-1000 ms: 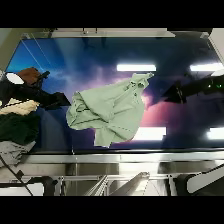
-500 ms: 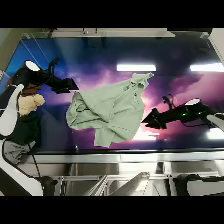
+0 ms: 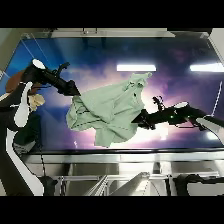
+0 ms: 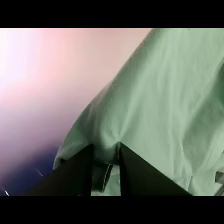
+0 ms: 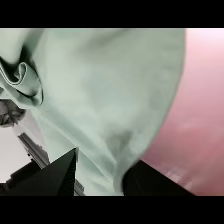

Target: Fold the shirts.

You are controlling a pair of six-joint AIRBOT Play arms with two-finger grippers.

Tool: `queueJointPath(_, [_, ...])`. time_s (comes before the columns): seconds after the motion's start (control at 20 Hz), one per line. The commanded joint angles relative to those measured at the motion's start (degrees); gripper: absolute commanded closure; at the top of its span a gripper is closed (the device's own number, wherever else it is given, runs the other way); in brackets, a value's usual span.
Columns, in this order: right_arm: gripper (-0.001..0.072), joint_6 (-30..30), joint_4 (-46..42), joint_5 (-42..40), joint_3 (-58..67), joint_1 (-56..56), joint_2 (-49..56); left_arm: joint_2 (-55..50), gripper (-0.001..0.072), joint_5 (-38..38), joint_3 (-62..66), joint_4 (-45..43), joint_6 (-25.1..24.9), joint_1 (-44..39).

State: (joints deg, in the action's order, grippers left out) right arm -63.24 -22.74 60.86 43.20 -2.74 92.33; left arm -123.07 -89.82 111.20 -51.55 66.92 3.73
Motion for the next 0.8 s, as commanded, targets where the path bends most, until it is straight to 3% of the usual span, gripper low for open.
queueJointPath(0.0, [0.0350,2.0,4.5,-0.7,0.0,-1.4,0.0,-0.4,0.0563,-3.1,0.7,0.8,0.0,1.8])
queueJointPath(0.25, [0.0348,2.0,4.4,-0.6,0.0,-3.3,0.0,0.4,0.0560,-5.6,0.4,0.1,0.0,2.0])
queueJointPath(0.3, [0.0347,2.0,4.4,-0.6,0.0,-3.1,0.0,1.3,0.0485,-5.6,0.1,0.1,0.0,2.6])
queueJointPath(0.35, [0.0345,2.0,4.4,-0.6,0.0,-2.9,0.0,2.4,0.0463,-5.7,-0.3,0.2,-0.3,3.1])
queueJointPath(0.5, [0.0344,2.5,4.3,-0.7,0.0,-2.8,0.0,6.4,0.0462,-6.4,-3.4,0.3,-4.1,6.2])
queueJointPath(0.75, [0.0343,2.4,4.4,-1.4,0.0,-3.1,0.0,7.3,0.0463,1.6,-12.4,0.3,-7.0,6.7])
